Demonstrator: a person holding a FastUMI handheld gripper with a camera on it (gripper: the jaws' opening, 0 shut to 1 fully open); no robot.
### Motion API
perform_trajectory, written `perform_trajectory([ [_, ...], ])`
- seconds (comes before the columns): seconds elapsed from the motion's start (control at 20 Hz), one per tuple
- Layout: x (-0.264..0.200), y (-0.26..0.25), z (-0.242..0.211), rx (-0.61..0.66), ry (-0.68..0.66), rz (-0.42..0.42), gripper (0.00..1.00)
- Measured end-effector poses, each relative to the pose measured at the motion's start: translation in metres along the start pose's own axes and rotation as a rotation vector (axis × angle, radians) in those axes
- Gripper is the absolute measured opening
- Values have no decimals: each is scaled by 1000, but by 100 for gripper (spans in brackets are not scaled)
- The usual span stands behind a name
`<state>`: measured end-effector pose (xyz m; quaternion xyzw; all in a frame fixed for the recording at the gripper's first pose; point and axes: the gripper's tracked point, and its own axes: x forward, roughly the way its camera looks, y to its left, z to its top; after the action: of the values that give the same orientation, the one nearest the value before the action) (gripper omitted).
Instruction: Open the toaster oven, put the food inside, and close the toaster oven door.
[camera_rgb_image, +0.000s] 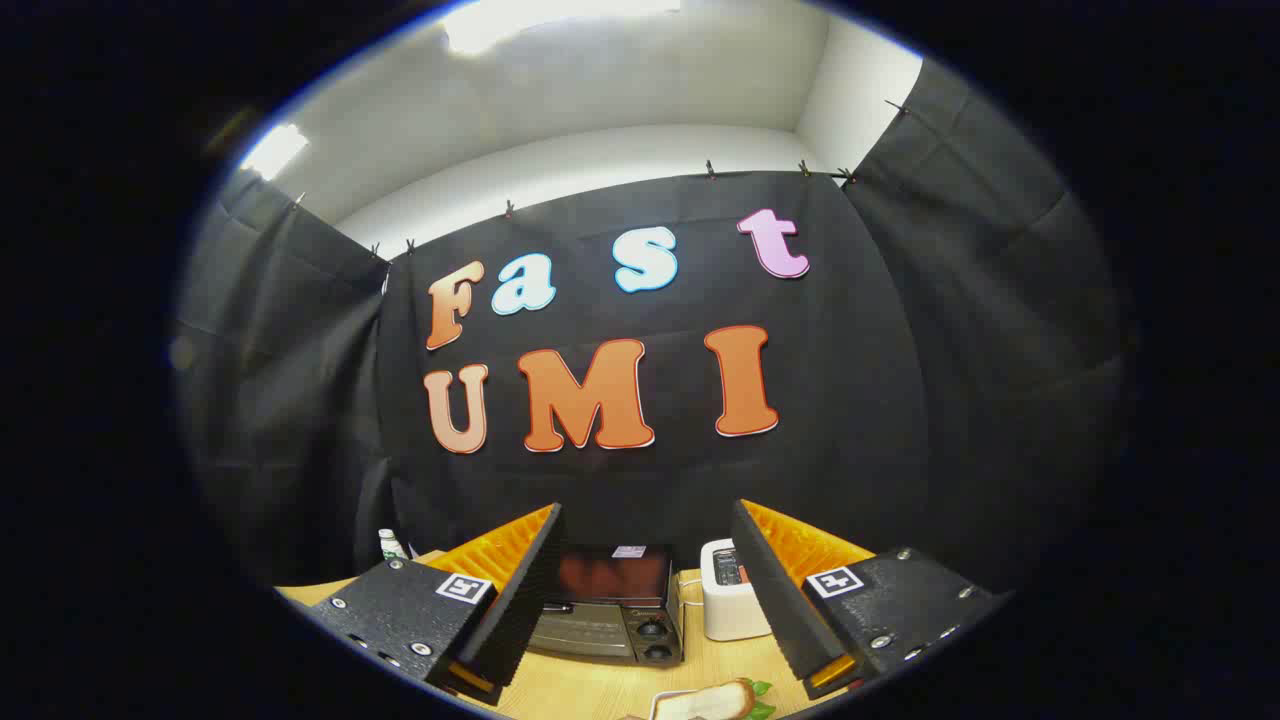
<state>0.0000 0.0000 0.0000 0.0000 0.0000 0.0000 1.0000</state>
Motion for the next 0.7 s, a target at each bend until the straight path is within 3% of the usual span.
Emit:
perform_trajectory([
  [0.7, -4, 22, 38, -19, -54, 49, 98],
])
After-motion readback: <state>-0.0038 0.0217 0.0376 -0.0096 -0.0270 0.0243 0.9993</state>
